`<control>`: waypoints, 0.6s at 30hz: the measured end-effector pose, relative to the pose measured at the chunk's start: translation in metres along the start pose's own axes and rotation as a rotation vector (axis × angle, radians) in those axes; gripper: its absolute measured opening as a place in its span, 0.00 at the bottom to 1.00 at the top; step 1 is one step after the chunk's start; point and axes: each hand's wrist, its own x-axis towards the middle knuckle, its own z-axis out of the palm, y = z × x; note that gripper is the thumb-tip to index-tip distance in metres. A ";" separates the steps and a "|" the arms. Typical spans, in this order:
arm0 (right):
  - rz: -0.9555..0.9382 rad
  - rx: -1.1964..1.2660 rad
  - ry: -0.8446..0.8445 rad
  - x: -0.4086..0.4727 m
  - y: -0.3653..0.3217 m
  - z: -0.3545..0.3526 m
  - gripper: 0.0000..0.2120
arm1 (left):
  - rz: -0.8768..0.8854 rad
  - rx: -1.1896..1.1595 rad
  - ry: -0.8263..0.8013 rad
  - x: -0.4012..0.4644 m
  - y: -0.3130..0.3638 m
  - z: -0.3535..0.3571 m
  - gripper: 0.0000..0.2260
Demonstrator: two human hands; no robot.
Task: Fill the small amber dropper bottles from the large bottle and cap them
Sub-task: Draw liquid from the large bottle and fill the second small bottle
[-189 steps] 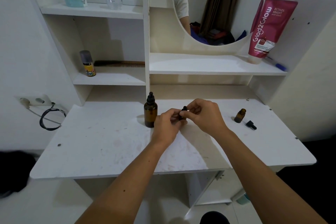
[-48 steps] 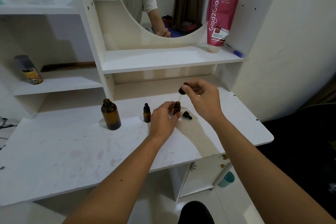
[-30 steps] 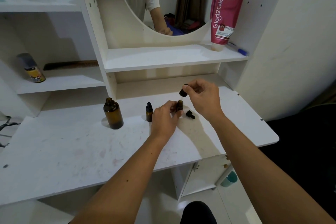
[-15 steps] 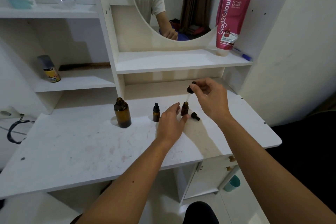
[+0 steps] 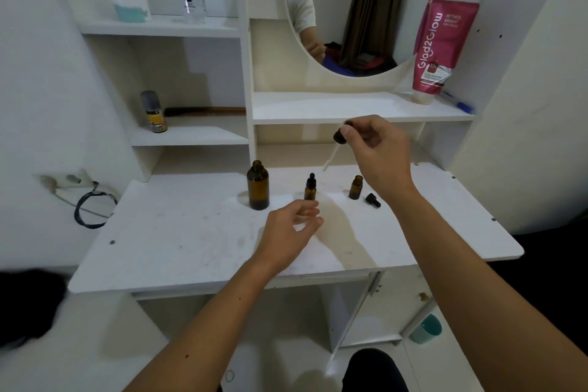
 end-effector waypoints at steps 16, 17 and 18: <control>-0.038 0.150 -0.085 -0.001 -0.046 0.094 0.07 | -0.097 0.012 0.312 0.002 -0.030 -0.087 0.28; -0.043 0.135 -0.093 -0.001 -0.044 0.096 0.07 | -0.109 0.005 0.299 0.006 -0.031 -0.086 0.30; -0.044 0.124 -0.103 -0.001 -0.043 0.098 0.07 | -0.118 -0.005 0.287 0.009 -0.030 -0.086 0.31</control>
